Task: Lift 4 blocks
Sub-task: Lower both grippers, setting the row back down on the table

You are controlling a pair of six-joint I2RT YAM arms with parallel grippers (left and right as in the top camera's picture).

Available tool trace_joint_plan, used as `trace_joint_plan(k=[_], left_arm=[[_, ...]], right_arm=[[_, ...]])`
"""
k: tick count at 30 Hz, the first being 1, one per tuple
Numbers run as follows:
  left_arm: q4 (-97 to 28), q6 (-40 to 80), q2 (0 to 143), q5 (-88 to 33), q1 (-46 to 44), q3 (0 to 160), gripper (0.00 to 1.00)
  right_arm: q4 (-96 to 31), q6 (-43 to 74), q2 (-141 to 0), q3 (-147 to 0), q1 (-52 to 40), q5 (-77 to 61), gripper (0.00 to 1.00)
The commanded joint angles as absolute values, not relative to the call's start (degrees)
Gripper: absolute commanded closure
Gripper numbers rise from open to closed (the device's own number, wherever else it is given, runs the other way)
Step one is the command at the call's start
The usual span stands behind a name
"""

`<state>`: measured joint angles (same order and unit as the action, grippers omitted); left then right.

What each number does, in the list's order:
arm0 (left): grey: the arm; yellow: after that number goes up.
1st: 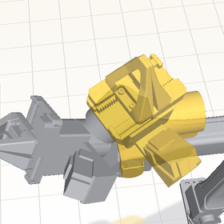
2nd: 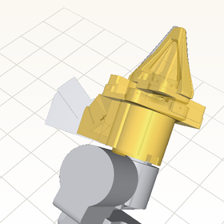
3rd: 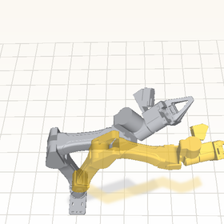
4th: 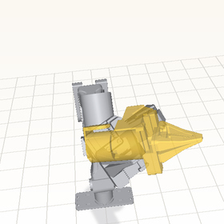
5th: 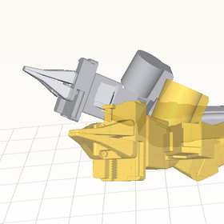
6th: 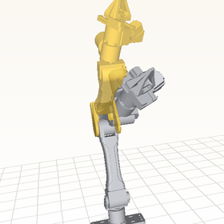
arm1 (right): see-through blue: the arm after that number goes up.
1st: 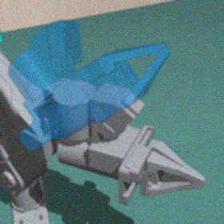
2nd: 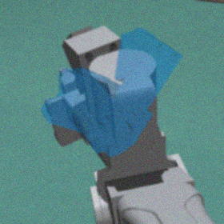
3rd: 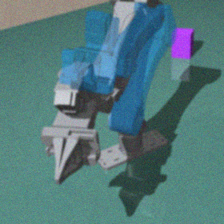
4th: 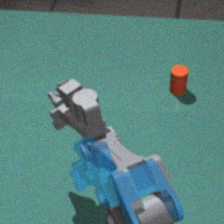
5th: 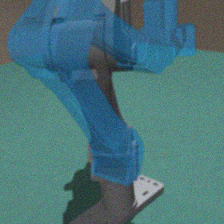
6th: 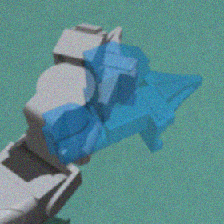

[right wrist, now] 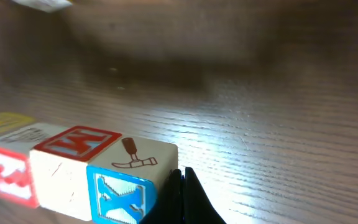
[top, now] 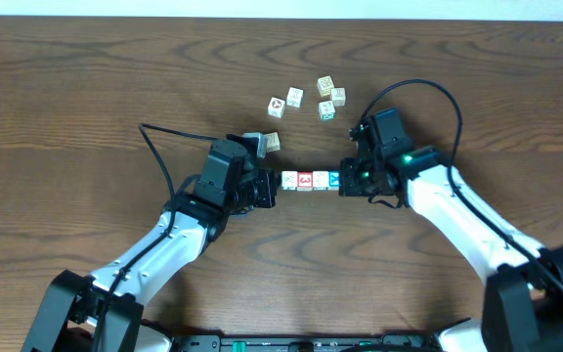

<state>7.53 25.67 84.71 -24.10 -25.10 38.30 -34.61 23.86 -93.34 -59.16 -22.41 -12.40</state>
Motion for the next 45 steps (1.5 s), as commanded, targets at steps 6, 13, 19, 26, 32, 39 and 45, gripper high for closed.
trace_joint_plan(k=[6, 13, 19, 26, 32, 39, 45], left_arm=[[9.0, 25.1, 85.9, -34.9, -28.6, 41.8, 0.93], [6.6, 24.9, 86.0, -30.4, -31.2, 41.8, 0.93], [6.4, 24.1, 86.6, -29.8, -31.7, 41.8, 0.93], [5.8, 24.1, 88.7, -28.9, -31.7, 41.8, 0.93], [5.8, 24.1, 90.3, -28.9, -31.7, 41.8, 0.93], [5.8, 24.1, 90.3, -28.9, -31.7, 41.8, 0.93], [5.6, 24.1, 90.3, -28.9, -31.7, 41.8, 0.93]], right_arm=[[-32.2, 23.5, -96.5, -61.4, -26.1, -27.0, 0.99], [-31.9, 23.5, -96.6, -61.4, -26.2, -27.0, 0.99], [-32.1, 23.5, -96.6, -61.4, -26.2, -27.0, 0.99], [-32.6, 23.5, -96.6, -61.4, -26.2, -27.0, 0.99], [-32.8, 23.5, -96.6, -61.3, -27.1, -26.3, 0.99], [-32.8, 23.5, -96.6, -61.1, -28.6, -24.2, 0.99], [-33.1, 23.5, -96.7, -61.0, -28.6, -23.8, 0.99]])
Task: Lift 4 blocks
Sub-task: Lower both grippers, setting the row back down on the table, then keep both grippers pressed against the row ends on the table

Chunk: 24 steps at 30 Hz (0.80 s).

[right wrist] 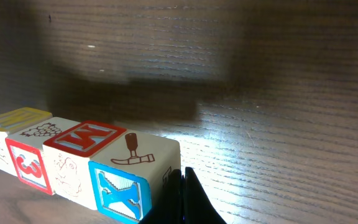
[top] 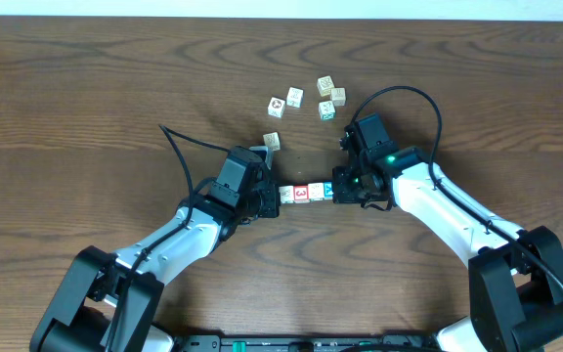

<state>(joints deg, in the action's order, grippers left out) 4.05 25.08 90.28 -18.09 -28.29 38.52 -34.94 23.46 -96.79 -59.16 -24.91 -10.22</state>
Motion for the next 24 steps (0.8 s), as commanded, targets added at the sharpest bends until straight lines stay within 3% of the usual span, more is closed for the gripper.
trace_joint_plan(k=[1, 24], left_arm=[[5.6, 24.1, 90.3, -28.9, -31.7, 41.8, 0.93], [4.8, 24.1, 92.6, -27.6, -31.9, 41.7, 0.92]], right_arm=[[-33.3, 23.5, -96.7, -61.0, -28.6, -23.8, 0.99], [-32.9, 23.7, -96.8, -57.0, -28.6, -19.7, 0.99]])
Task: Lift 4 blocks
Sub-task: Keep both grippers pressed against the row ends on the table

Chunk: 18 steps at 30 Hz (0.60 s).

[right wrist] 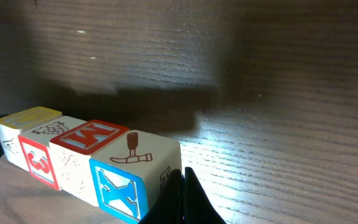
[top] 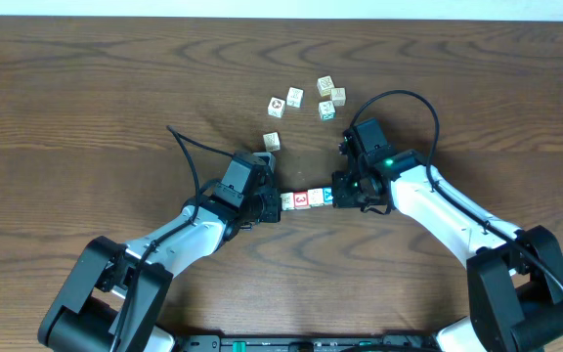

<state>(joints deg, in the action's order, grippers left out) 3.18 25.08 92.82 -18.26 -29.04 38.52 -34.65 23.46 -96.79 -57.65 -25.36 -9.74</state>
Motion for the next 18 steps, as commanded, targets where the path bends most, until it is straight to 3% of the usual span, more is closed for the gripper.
trace_joint_plan(k=[1, 18], left_arm=[[4.8, 24.1, 92.6, -27.6, -31.9, 41.7, 0.93], [4.8, 24.1, 92.6, -27.6, -31.9, 41.7, 0.93]], right_arm=[[-32.6, 23.7, -96.8, -56.4, -28.6, -19.6, 0.99], [-28.0, 25.3, -96.8, -50.8, -28.6, -16.7, 0.99]])
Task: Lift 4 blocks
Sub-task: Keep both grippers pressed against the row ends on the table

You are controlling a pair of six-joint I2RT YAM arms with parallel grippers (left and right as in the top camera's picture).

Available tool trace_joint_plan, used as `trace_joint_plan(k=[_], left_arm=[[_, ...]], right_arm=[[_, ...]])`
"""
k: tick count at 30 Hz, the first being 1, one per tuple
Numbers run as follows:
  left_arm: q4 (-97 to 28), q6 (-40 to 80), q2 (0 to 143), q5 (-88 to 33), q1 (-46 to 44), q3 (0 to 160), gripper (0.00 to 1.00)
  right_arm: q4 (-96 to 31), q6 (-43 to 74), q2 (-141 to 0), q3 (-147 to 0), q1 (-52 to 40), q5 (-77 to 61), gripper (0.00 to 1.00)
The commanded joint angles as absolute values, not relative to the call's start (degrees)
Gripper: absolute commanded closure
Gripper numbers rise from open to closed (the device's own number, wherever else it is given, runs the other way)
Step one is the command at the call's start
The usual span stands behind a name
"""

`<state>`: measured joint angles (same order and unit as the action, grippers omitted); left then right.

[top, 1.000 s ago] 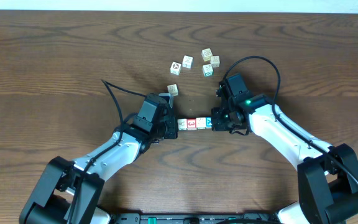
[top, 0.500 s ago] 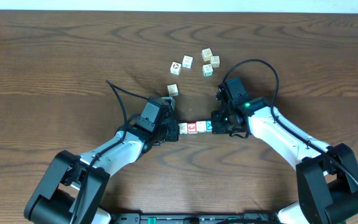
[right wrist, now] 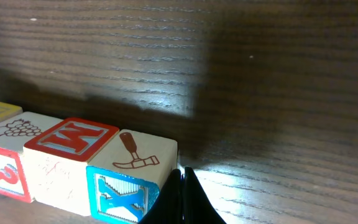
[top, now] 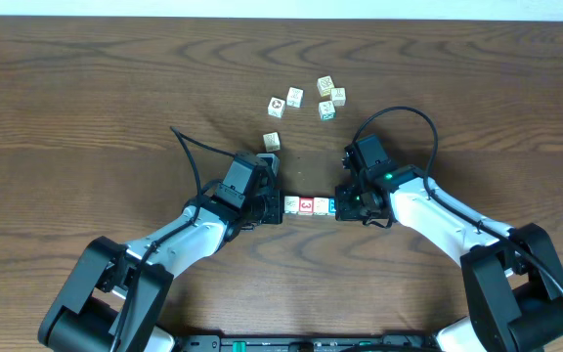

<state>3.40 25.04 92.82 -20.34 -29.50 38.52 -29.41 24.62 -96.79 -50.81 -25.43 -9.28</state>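
A row of several lettered wooden blocks is pinched end to end between my two grippers. My right gripper is shut, its closed fingertips pressing the side of the end block with a blue X and a hammer. Beside that block sit a red M block and a red 3 block. The row casts a shadow on the wood beneath and seems to hang above it. My left gripper pushes the row's left end, fingers looking drawn together. My right gripper faces it.
Several loose blocks lie scattered at the back of the wooden table. One more block rests just behind the left gripper. Both arms' cables arch over the table near the wrists.
Both grippers and the pinched row have shifted a little toward the front edge and slightly right. In the right wrist view the row's shadow lies closer under the blocks.
The row was squeezed between both shut grippers in mid-table. At each later moment the row and both grippers stood nearer the front edge, still pinched. In the wrist view, table and shadow show below the row throughout.
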Motion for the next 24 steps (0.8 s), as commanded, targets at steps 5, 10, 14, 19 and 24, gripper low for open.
trace_joint_plan(k=[5, 10, 14, 19, 24], left_arm=[[4.7, 24.1, 92.6, -27.6, -31.9, 41.7, 0.93], [4.8, 24.0, 92.6, -27.6, -31.8, 41.7, 0.93], [4.7, 24.0, 92.6, -27.6, -31.8, 41.7, 0.93], [4.7, 22.7, 92.6, -27.3, -31.8, 41.7, 0.93], [3.4, 20.9, 92.6, -24.2, -31.8, 41.7, 0.93]], right_arm=[[-27.6, 25.3, -96.8, -50.8, -28.6, -14.7, 0.99], [-27.7, 25.2, -96.8, -50.8, -28.6, -12.2, 0.99], [-27.7, 25.2, -96.8, -50.8, -28.6, -12.0, 0.99], [-28.1, 25.2, -96.8, -50.8, -28.6, -10.5, 0.99], [-28.8, 25.0, -96.8, -50.8, -28.6, -7.0, 0.99]])
